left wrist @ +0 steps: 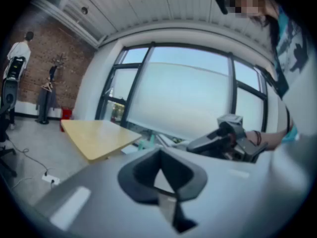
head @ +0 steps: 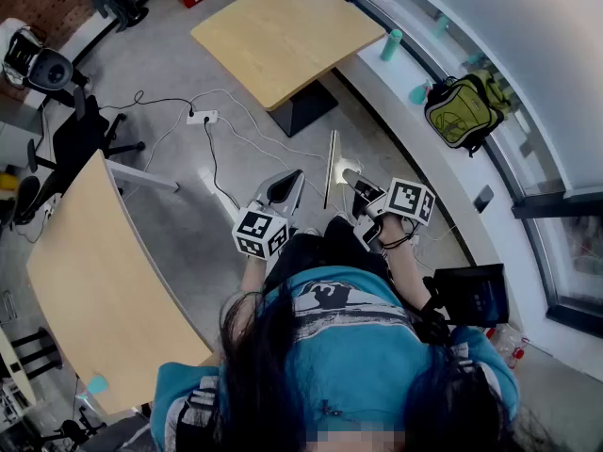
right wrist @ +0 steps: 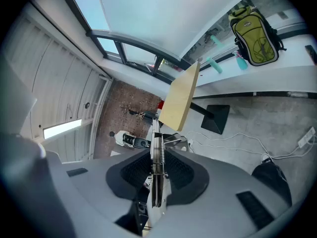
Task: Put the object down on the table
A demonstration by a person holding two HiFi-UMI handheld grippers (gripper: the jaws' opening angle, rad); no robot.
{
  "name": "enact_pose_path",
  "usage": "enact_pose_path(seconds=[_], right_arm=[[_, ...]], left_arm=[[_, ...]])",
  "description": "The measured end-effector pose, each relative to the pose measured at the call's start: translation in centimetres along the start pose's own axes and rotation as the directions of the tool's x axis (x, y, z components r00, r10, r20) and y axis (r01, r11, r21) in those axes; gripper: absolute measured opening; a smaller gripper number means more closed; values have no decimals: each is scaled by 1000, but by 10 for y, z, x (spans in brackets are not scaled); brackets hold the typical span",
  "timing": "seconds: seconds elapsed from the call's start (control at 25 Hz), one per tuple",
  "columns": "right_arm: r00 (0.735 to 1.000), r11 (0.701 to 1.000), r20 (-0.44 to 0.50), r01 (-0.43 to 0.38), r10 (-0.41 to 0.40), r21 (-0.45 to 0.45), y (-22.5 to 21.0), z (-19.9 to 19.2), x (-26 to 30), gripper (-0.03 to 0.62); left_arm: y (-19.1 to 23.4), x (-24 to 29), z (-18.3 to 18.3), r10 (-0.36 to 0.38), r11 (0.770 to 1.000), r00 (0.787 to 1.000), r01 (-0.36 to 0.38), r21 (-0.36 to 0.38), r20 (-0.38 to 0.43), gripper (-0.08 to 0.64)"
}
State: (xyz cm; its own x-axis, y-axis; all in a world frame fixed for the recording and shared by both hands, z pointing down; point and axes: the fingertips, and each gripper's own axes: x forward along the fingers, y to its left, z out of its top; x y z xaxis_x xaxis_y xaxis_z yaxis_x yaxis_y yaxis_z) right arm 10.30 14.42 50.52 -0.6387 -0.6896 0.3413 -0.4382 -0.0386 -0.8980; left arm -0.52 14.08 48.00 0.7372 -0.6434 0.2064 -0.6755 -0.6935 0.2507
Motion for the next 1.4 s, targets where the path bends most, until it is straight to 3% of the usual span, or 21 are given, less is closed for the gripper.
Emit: enact_pose_path(seconds=[0.6, 1.12, 1.4], right_arm=[[999, 1000, -37, 2, -2, 1, -4, 41, 51, 92], [998, 999, -58, -29, 27, -32, -9, 168, 130, 92], [995, 999, -93, -36, 32, -34, -18, 212, 168, 92]], left_arm=[[46, 34, 4, 28, 999, 999, -28, -33, -16, 3], [110, 140, 52, 58, 998, 998, -58, -9, -10, 3], [141, 177, 66, 92, 996, 996, -92, -14, -3, 3]])
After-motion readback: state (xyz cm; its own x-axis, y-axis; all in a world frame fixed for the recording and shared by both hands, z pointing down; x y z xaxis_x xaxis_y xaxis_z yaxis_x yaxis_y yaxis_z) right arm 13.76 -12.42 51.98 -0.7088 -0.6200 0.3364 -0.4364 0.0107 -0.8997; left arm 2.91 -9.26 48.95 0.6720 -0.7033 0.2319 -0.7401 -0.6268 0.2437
